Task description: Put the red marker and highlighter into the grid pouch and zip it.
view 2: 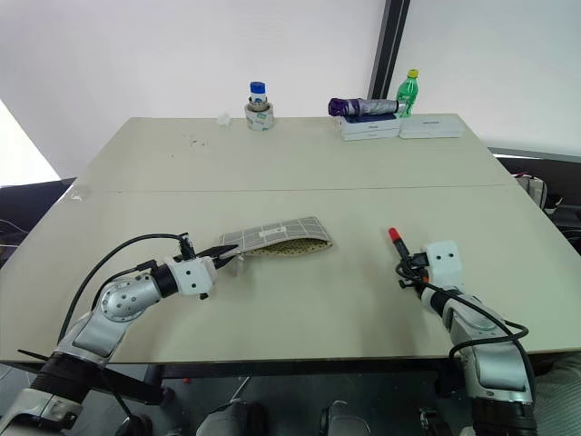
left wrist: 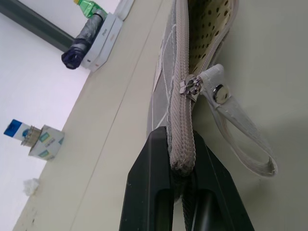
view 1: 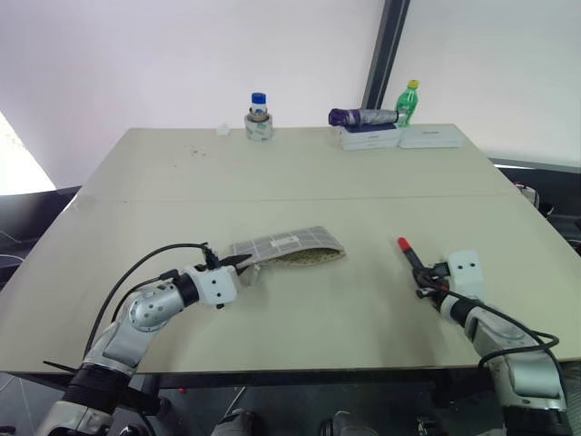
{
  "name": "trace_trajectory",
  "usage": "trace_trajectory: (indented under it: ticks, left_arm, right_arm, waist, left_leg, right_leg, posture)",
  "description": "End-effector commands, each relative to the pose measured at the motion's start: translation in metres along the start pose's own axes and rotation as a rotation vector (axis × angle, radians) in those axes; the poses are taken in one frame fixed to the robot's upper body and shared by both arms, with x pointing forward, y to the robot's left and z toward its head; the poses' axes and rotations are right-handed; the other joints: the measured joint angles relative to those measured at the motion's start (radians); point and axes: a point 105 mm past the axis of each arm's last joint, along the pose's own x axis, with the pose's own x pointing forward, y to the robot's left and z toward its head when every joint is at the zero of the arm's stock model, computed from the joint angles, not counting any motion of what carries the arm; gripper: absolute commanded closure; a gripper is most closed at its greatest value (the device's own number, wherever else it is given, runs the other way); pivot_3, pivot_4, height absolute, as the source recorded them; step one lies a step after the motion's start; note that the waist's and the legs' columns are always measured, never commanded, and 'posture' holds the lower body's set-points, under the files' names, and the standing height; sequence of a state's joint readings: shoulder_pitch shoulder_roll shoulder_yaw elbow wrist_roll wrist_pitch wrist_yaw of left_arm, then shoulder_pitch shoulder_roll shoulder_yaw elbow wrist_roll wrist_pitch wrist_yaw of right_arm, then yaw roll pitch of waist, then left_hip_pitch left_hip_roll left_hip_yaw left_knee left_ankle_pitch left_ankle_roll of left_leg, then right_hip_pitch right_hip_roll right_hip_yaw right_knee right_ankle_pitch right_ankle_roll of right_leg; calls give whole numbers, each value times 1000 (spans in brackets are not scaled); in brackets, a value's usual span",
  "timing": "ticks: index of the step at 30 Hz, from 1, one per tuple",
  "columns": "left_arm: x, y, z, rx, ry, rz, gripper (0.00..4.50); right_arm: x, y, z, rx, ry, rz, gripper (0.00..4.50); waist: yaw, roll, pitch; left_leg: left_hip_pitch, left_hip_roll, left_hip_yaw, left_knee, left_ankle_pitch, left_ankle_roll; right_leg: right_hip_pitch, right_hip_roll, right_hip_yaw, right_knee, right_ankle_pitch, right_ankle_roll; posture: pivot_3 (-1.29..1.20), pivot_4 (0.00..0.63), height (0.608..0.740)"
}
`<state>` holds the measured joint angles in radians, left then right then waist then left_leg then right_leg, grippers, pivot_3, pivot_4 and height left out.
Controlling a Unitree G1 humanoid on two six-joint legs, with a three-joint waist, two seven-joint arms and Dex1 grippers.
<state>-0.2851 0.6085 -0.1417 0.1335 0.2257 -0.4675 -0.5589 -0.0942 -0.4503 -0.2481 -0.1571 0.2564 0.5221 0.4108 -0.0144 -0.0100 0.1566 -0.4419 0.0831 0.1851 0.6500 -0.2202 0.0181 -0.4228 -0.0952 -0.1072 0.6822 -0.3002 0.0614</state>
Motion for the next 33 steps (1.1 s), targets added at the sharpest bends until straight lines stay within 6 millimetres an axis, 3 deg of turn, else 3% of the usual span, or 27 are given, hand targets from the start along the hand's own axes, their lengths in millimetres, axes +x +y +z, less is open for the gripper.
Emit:
trace_trajectory:
  ticks: [1,5,8,12,20,25,33]
  left_arm:
    - [0,8,9,34,-34,22,4500]
    - [2,8,11,38,-40,19,4500]
    - [6,10,14,37,-54,24,4500]
    - [8,10,17,39,-65,20,4500]
    - [11,7,24,45,-84,10,4500]
    - [17,4,33,65,-115,-9,4500]
    - [21,8,45,77,-155,-7,4500]
  right_arm:
    - [-17,63,60,-215,-277,411,4062]
    - [-30,99,68,-361,-325,641,4062]
    - [-27,114,59,-486,-290,712,4062]
    - [-12,117,55,-669,-269,722,4062]
    - [19,102,62,-937,-240,662,4062]
    - [27,131,83,-1012,-350,722,4062]
    - [40,157,84,-1139,-423,758,4062]
  waist:
    - [-2,2,1]
    - [0,1,1]
    - [4,0,1]
    - [2,0,1]
    - [1,0,1]
    - [-2,0,1]
    - [2,0,1]
  left_leg:
    - [0,0,0,0,0,0]
    - [0,0,0,0,0,0]
    - [0,0,0,1,0,0]
    - [0,0,0,2,0,1]
    - [0,0,1,2,1,-1]
    - [0,0,2,2,4,-6]
    - [-1,0,3,3,4,-6]
  right_leg:
    - [0,0,0,0,0,0]
    - [-1,1,0,0,0,0]
    - [0,0,0,0,0,0]
    - [0,0,0,0,0,0]
    - [0,0,0,0,0,0]
    - [-1,0,0,0,0,0]
    - [-1,0,0,0,0,0]
  posture:
    - [0,150,740]
    - [0,150,740]
    - [0,150,740]
    - [0,150,740]
    - [0,150,740]
    - [0,150,740]
    - [0,150,740]
